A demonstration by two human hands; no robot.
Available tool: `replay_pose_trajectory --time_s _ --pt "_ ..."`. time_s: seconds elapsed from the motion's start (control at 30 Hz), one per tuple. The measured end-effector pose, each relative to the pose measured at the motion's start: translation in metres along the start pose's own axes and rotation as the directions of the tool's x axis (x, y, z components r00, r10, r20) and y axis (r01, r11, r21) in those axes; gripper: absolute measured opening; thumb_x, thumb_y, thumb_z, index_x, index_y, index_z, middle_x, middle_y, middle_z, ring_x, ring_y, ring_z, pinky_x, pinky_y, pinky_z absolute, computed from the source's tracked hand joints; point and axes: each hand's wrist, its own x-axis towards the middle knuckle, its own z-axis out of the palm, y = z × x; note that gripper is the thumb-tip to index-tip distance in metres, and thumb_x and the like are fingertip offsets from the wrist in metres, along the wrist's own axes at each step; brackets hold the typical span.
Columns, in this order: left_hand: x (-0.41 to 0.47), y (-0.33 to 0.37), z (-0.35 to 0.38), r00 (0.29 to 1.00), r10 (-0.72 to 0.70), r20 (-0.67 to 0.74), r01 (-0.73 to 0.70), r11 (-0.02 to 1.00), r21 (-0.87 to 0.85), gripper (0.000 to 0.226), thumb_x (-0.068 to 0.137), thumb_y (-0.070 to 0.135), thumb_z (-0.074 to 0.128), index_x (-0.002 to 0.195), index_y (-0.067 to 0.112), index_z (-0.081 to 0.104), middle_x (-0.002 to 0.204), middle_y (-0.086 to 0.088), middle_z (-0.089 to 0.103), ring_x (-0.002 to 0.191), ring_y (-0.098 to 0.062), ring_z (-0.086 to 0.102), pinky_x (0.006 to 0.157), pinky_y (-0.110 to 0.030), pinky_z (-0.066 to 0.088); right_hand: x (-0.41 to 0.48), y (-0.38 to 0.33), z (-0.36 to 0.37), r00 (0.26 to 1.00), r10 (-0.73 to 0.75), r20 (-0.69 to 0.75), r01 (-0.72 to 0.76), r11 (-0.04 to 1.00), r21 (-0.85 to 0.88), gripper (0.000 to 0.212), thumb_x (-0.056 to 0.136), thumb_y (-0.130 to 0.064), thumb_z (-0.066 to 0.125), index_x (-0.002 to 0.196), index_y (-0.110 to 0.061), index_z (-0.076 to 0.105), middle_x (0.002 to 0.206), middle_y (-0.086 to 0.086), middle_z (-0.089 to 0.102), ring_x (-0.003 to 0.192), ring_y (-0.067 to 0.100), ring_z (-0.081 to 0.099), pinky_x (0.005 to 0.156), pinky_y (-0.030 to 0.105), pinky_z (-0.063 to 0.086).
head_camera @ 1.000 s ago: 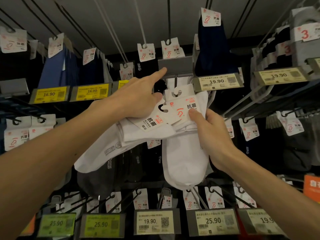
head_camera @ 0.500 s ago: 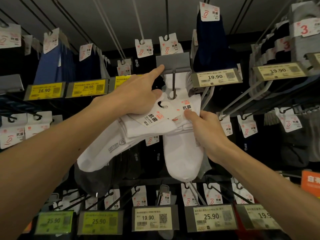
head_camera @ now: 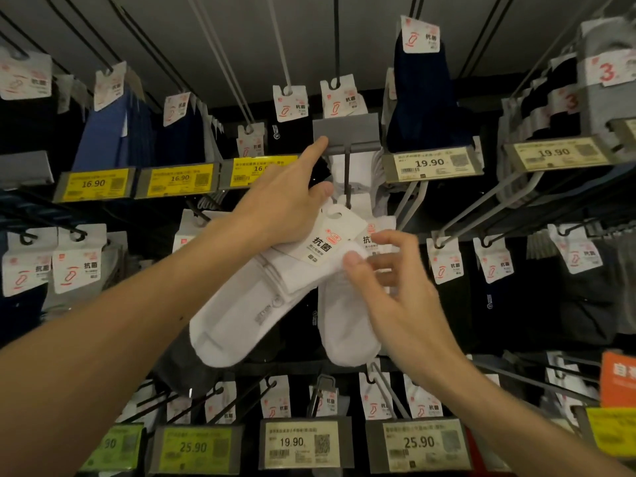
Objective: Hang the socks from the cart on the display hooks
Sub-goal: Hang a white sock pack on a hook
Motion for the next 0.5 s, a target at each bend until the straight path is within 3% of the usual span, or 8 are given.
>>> replay_pose_trajectory --time_s 0.07,0.17,0.23,0.33,0.4,0.5 --pt "0.000 0.004 0.006 0.998 -0.013 -0.059 0.010 0.999 -0.048 0.062 0.105 0.037 0.045 0.158 0.035 0.013 0.123 -0.005 0.059 0.105 -0.021 0.051 0.084 -0.034 0.040 0.002 -0.005 0.007 0.996 0.016 0.088 -0.024 0.996 0.090 0.046 0.072 -0.064 0.062 0.108 -0.051 0.037 0.098 -0.026 0.066 0.092 -0.005 0.064 0.080 0.025 0.057" --pt "-0.002 0.006 0.013 0.995 -0.033 -0.098 0.022 0.994 -0.108 0.060 0.105 0.038 0.044 0.158 0.034 0.017 0.113 -0.002 0.061 0.094 -0.014 0.052 0.080 -0.032 0.039 0.017 -0.002 0.008 0.999 0.023 0.048 -0.031 0.986 0.161 0.047 0.084 -0.034 0.076 0.111 -0.047 0.040 0.095 -0.014 0.070 0.091 0.011 0.072 0.079 0.045 0.061" --pt "-0.001 0.003 0.014 0.993 -0.051 -0.104 0.035 0.988 -0.153 0.058 0.105 0.038 0.043 0.157 0.034 0.020 0.119 -0.006 0.063 0.106 -0.018 0.055 0.088 -0.036 0.043 0.026 -0.003 0.001 0.999 0.013 0.037 -0.018 0.990 0.138 0.050 0.088 -0.021 0.074 0.120 -0.042 0.041 0.102 -0.015 0.067 0.093 0.013 0.071 0.080 0.045 0.061" --pt "-0.002 0.003 0.013 0.994 -0.077 -0.077 0.054 0.960 -0.273 0.056 0.104 0.042 0.042 0.156 0.037 0.021 0.143 -0.001 0.053 0.127 -0.022 0.050 0.104 -0.041 0.043 0.037 -0.003 -0.011 0.999 -0.015 0.051 0.010 0.996 0.087 0.056 0.091 -0.019 0.070 0.135 -0.038 0.039 0.112 -0.018 0.063 0.099 0.008 0.069 0.085 0.041 0.061" --pt "-0.005 0.007 0.013 0.994 -0.094 -0.054 0.070 0.937 -0.342 0.061 0.102 0.043 0.045 0.157 0.038 0.018 0.144 0.006 0.049 0.120 -0.012 0.053 0.093 -0.023 0.043 0.044 -0.002 -0.015 0.999 -0.029 0.035 0.027 0.999 0.043 0.056 0.092 -0.019 0.068 0.137 -0.036 0.040 0.109 -0.019 0.063 0.099 0.006 0.068 0.086 0.040 0.061" --pt "-0.010 0.012 0.017 0.993 -0.116 -0.037 0.097 0.935 -0.341 0.076 0.095 0.040 0.054 0.158 0.039 0.011 0.107 0.004 0.067 0.087 -0.004 0.061 0.072 -0.021 0.042 0.053 -0.001 -0.014 0.999 -0.046 0.016 0.046 0.999 0.028 0.051 0.093 -0.019 0.068 0.134 -0.034 0.041 0.111 -0.017 0.063 0.102 0.008 0.067 0.089 0.043 0.059"
